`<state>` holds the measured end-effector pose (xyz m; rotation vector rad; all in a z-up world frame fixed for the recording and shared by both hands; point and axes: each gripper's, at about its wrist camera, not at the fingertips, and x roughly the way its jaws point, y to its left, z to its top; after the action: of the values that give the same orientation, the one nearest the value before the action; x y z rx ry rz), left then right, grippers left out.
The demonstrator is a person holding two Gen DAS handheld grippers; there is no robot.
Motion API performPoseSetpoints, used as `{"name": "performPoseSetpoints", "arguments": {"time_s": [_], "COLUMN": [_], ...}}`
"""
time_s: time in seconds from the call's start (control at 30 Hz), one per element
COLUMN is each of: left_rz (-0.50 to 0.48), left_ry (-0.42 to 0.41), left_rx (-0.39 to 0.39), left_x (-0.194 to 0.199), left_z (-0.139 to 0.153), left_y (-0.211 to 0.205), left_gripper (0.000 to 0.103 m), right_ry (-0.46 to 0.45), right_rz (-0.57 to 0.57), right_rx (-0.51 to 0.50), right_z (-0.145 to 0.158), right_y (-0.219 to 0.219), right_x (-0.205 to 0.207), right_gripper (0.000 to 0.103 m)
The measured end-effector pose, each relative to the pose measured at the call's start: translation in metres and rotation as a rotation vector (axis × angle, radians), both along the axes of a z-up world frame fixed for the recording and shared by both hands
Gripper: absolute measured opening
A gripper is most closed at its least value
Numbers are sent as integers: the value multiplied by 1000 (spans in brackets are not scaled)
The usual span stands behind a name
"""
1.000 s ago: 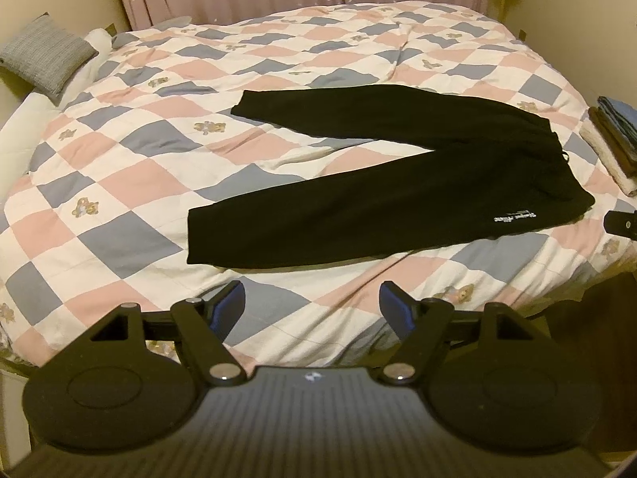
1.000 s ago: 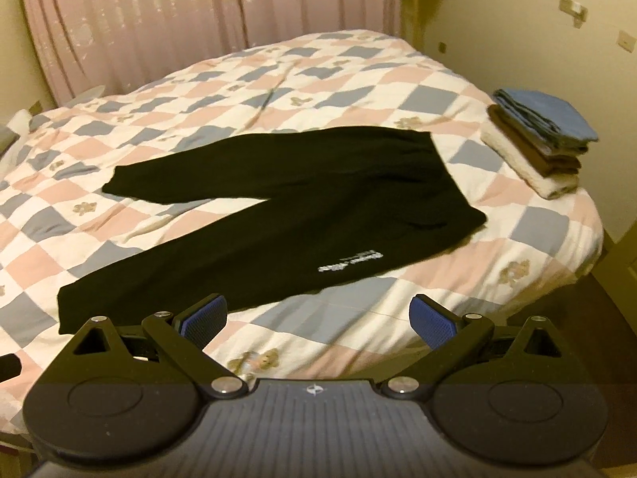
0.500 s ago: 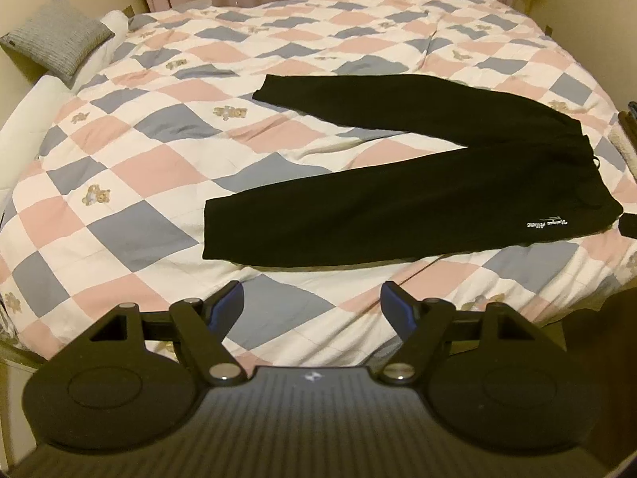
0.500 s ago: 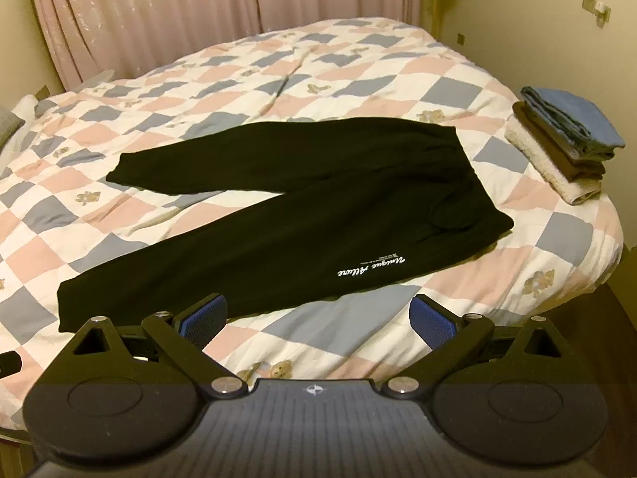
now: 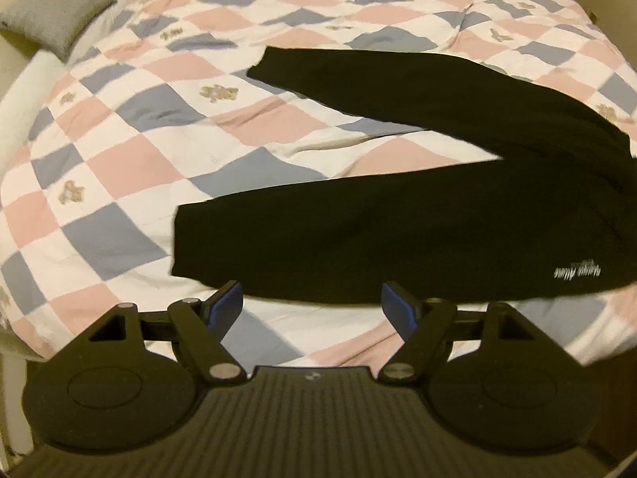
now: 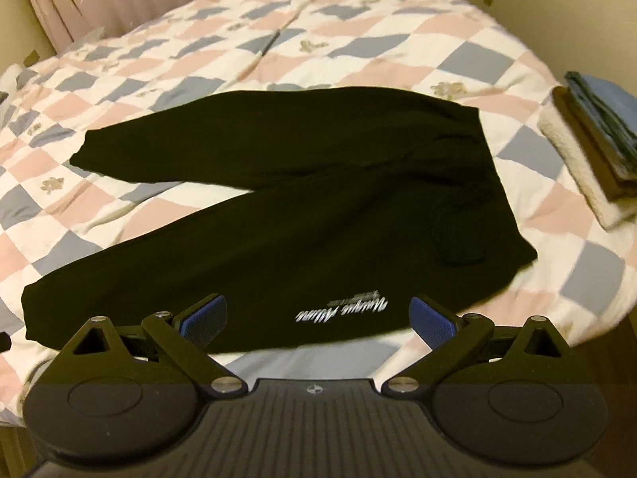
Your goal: Fold clothes
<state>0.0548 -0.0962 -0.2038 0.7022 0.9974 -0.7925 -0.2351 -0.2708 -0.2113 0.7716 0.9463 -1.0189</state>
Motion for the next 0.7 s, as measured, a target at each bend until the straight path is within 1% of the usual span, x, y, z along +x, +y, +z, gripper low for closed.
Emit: {"name": "performPoseSetpoints", "arguments": {"time_s": [0.1, 0.17, 0.23, 0.27, 0.3, 0.33, 0.37, 0.4, 0.47, 0.53, 0.6, 0.63, 0.7], "left_rz": [26, 37, 30, 24, 17, 6, -6, -20, -66, -147, -258, -317, -436], "left_ry": [7, 8, 5, 2, -2, -1, 0, 3, -4, -30, -77, -101, -152], "left_rx": [0, -10, -16, -14, -12, -10, -9, -8, -6, -13, -13, -25, -37], "left_x": [-4, -7, -11, -12, -14, -13, -13, -11, -3, 6, 19, 26, 46], "left_z": [-6, -11, -17, -21, -25, -30, -35, -41, -55, -69, -85, -91, -104], "left_y": [-35, -59, -78, -87, -97, -105, -113, -121, -140, -161, -188, -201, -232], "left_gripper": [75, 78, 82, 82, 82, 82, 82, 82, 81, 80, 76, 75, 74], "right_ry": [-24, -64, -125, -161, -199, -240, -289, -318, -335, -343, -315, -304, -287], "right_rz": [48, 85, 114, 123, 114, 101, 72, 51, 50, 70, 103, 119, 142], "right_rx": [26, 34, 42, 51, 71, 94, 131, 162, 188, 200, 170, 155, 137], "right_z": [-10, -15, -22, -25, -31, -38, -48, -57, -71, -86, -97, -102, -113], "right_y": [-43, -69, -92, -105, -117, -131, -145, -157, -178, -199, -218, -228, -254], "right_x": [-11, -19, -28, -33, -38, -44, -52, -57, -62, -64, -60, -58, -51], "right_gripper": [101, 100, 94, 93, 89, 87, 87, 87, 88, 88, 88, 88, 88]}}
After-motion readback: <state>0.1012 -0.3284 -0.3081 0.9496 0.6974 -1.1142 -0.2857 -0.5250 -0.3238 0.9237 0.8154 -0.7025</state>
